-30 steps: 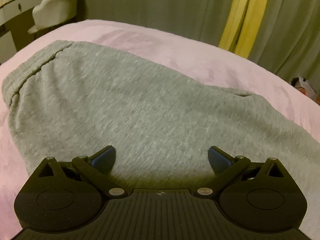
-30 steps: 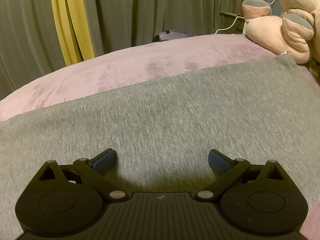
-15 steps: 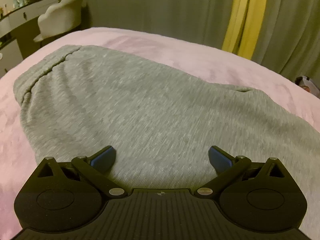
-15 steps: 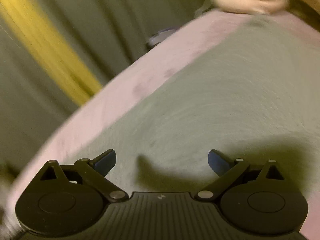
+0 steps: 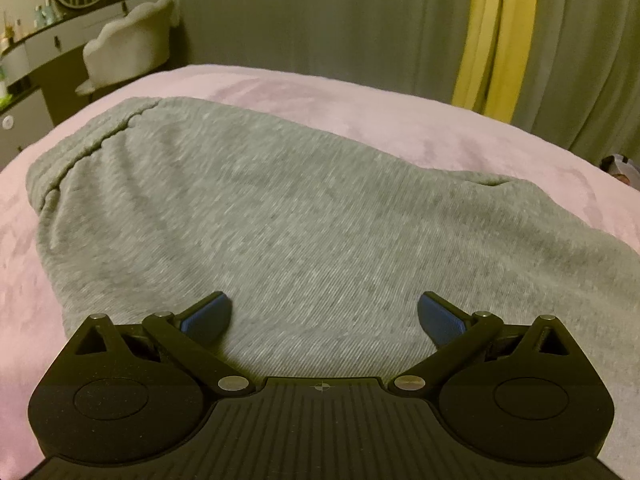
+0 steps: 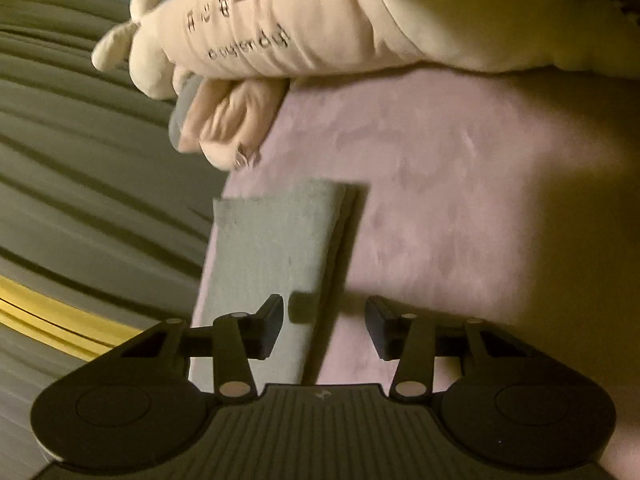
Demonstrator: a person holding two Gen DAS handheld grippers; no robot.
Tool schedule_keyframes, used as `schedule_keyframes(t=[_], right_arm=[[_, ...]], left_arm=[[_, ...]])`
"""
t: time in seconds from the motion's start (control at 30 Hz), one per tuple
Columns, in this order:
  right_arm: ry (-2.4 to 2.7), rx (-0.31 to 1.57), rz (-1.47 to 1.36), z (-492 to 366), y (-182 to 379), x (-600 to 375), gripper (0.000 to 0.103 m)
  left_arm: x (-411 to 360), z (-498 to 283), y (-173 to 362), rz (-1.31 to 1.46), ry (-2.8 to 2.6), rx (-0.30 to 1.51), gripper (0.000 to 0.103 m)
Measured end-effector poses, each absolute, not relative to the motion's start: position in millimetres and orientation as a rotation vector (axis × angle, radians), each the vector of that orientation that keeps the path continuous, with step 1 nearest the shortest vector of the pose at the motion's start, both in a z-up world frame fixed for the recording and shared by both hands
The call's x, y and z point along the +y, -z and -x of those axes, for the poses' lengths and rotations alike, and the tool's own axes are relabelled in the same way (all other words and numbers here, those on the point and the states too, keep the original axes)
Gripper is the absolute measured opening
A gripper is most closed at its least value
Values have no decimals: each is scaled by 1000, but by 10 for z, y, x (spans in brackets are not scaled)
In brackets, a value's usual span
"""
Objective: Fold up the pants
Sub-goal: 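Close the right tool on the folded end of the pants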
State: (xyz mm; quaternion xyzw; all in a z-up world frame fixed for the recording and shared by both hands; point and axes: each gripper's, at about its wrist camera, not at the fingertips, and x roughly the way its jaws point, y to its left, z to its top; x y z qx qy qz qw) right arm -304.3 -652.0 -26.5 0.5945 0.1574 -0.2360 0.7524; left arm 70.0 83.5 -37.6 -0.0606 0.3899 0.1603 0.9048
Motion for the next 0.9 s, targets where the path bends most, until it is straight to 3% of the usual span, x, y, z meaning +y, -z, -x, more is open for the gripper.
schedule_keyframes(t=[0.57,0.73,0.9], right_arm=[[423,332,-1103,2345,381,-6915,43],[384,341,-1051,2306,353,-6895,53],[338,339,-1011,2188,307,-6865,83]], left_arm=[[789,-732,411,116,-338,797,103],[785,-740,420,115,-339,793,103],[785,-739,419,116,-338,794,103]])
